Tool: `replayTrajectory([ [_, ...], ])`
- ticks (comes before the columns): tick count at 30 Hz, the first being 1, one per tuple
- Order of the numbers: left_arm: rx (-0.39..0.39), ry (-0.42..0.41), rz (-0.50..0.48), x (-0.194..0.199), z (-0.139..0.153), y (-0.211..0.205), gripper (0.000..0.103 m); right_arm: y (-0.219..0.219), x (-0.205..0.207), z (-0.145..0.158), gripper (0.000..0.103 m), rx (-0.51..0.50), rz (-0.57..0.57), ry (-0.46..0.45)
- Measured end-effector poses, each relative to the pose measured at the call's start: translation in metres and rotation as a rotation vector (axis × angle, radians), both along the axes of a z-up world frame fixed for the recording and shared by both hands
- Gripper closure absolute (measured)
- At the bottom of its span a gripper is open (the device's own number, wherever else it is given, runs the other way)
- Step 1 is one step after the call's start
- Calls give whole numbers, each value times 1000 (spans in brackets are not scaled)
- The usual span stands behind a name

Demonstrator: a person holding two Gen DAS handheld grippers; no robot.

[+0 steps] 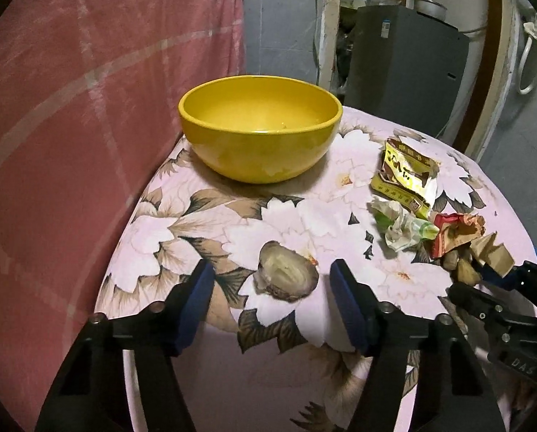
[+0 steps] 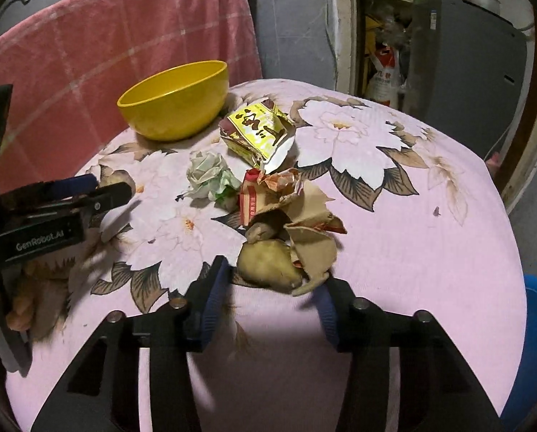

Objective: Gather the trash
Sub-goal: 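Grasp the pale peel slice with the left tool while the right tool grasps the brown potato piece, then carry both held pieces over the blue bucket and open both tools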

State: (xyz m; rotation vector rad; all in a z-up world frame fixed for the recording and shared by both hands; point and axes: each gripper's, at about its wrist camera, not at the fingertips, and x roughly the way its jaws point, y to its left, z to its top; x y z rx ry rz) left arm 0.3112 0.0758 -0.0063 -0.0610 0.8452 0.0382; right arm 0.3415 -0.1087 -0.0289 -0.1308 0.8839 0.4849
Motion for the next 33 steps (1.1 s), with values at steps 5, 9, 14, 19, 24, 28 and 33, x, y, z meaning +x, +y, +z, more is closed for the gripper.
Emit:
replayTrajectory([
  [5, 15, 16, -23, 4, -4, -5, 70, -1, 2, -1, 71, 13, 6, 6],
  [9, 34, 8, -35, 1, -2, -9, 77, -2, 1, -1, 71, 30, 10, 8],
  [14, 19, -3, -42, -6, 1, -14, 78, -4, -5, 1, 72, 66, 30, 13],
  [19, 4, -16, -55, -18, 7, -18, 78, -10, -16, 4, 72, 113, 45, 9],
  [24, -31, -69, -84, -32, 19, -23, 78, -18, -32, 16, 72, 150, 35, -62],
  [28, -49, -144, -113, -42, 35, -33, 78, -29, -47, 30, 72, 187, 24, -162],
  [33, -57, -262, -160, -55, 58, -54, 78, -44, -67, 54, 72, 198, 0, -336],
])
